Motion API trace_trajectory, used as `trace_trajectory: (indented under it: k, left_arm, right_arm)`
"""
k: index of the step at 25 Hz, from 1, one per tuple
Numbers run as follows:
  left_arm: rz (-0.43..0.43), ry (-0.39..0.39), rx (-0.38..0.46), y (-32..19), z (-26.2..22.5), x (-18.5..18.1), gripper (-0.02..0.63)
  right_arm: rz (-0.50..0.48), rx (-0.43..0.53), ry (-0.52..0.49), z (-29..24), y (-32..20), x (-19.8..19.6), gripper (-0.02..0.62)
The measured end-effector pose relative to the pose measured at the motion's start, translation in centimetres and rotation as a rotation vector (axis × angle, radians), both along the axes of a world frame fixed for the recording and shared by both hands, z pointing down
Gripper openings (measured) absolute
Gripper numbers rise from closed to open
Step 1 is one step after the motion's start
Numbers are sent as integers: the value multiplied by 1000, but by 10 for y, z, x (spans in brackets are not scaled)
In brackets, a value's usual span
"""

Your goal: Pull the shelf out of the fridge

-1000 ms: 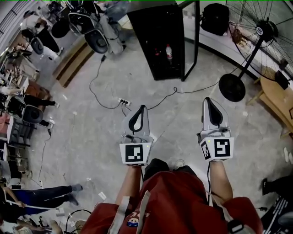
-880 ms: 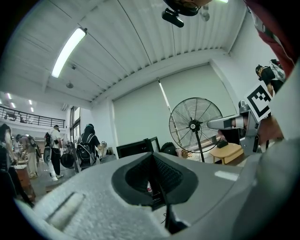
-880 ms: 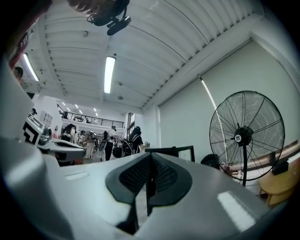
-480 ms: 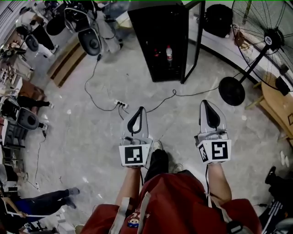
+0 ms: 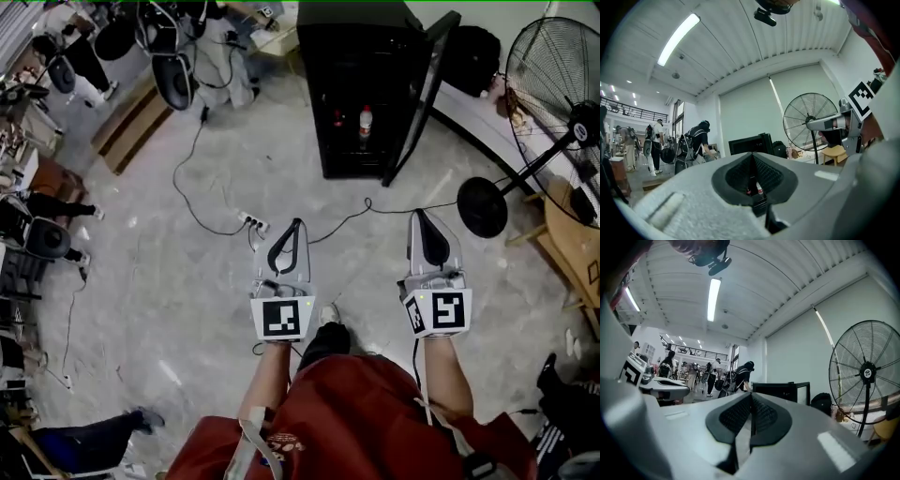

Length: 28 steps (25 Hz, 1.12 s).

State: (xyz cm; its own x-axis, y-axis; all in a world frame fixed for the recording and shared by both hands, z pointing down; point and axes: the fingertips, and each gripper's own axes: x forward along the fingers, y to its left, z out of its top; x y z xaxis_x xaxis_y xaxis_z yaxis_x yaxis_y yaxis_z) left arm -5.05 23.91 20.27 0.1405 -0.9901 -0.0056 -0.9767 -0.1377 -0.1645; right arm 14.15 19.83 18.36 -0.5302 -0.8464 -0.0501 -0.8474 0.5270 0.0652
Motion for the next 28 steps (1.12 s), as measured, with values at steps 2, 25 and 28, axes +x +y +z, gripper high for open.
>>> trace_trajectory:
  k: [2,25,28]
  left_arm:
    - [-2,13,0,-13,1,-19,-2]
    - [81,25,-29,-154,25,-61,-2]
    - [88,13,-30,-183,30,-53,-2]
  right_arm:
    - [2,-2,2,0,-14,-19,-3]
    - [89,-21,7,27,-139,-62,-3]
    - [92,-26,-13,34,-170,-56,-3]
